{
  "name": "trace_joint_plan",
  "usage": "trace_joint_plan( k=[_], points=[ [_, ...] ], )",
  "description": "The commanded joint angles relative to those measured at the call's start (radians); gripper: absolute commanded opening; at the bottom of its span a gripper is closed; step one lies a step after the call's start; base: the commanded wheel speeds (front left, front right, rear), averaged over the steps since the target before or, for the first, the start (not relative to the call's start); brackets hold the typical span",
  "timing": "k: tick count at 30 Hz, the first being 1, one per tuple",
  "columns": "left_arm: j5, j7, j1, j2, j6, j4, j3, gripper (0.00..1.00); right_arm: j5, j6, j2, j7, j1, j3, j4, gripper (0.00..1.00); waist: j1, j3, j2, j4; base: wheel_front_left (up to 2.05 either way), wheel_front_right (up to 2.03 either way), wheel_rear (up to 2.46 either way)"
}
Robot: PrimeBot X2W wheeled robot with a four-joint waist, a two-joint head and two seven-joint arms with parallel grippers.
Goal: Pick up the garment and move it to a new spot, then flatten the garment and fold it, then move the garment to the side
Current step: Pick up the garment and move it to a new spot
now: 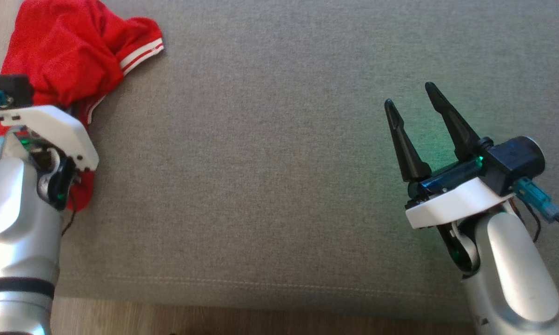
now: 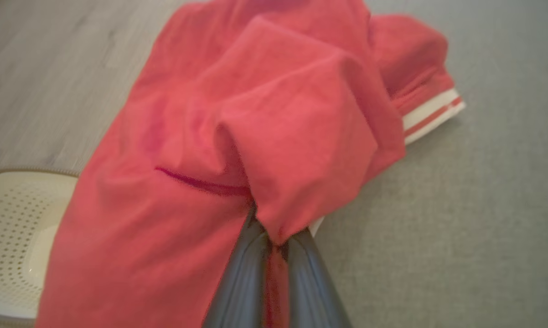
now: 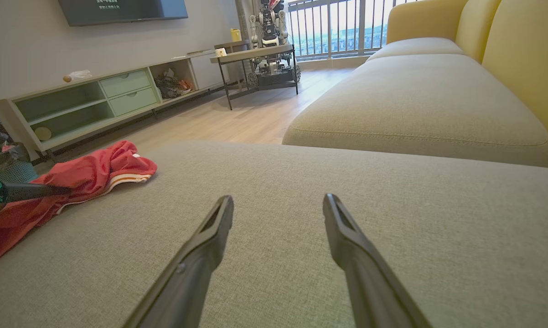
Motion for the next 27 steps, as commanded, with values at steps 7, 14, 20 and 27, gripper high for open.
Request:
trace_joint_plan(
  k=[7, 14, 20, 27],
  points=[
    [-0.049, -0.150, -0.074, 0.032, -0.006, -0.066, -0.013, 0.00, 0.028, 0.000, 0.010, -0.034, 0.003, 0.020, 0.023, 1.00, -0.0002, -0.100, 0.0000, -0.020, 0.00, 0.00, 0.00],
    [-0.296, -0.133, -0.044, -0.013, -0.006, -0.288, -0.076, 0.00, 0.064, 0.000, 0.014, -0.056, 0.012, 0.020, 0.086, 1.00, -0.0002, -0.223, 0.0000, -0.054, 0.00, 0.00, 0.00],
    [-0.415, -0.047, -0.012, -0.042, 0.000, -0.507, -0.093, 0.00, 0.107, 0.000, 0.014, -0.068, -0.012, 0.006, 0.116, 1.00, -0.0002, -0.275, 0.0000, -0.124, 0.00, 0.00, 0.00],
    [-0.494, 0.059, -0.026, -0.177, 0.072, -0.722, -0.162, 0.00, 0.146, 0.000, 0.014, -0.074, -0.049, -0.080, 0.142, 1.00, -0.0002, -0.272, 0.0000, -0.222, 0.00, 0.00, 0.00]
  ],
)
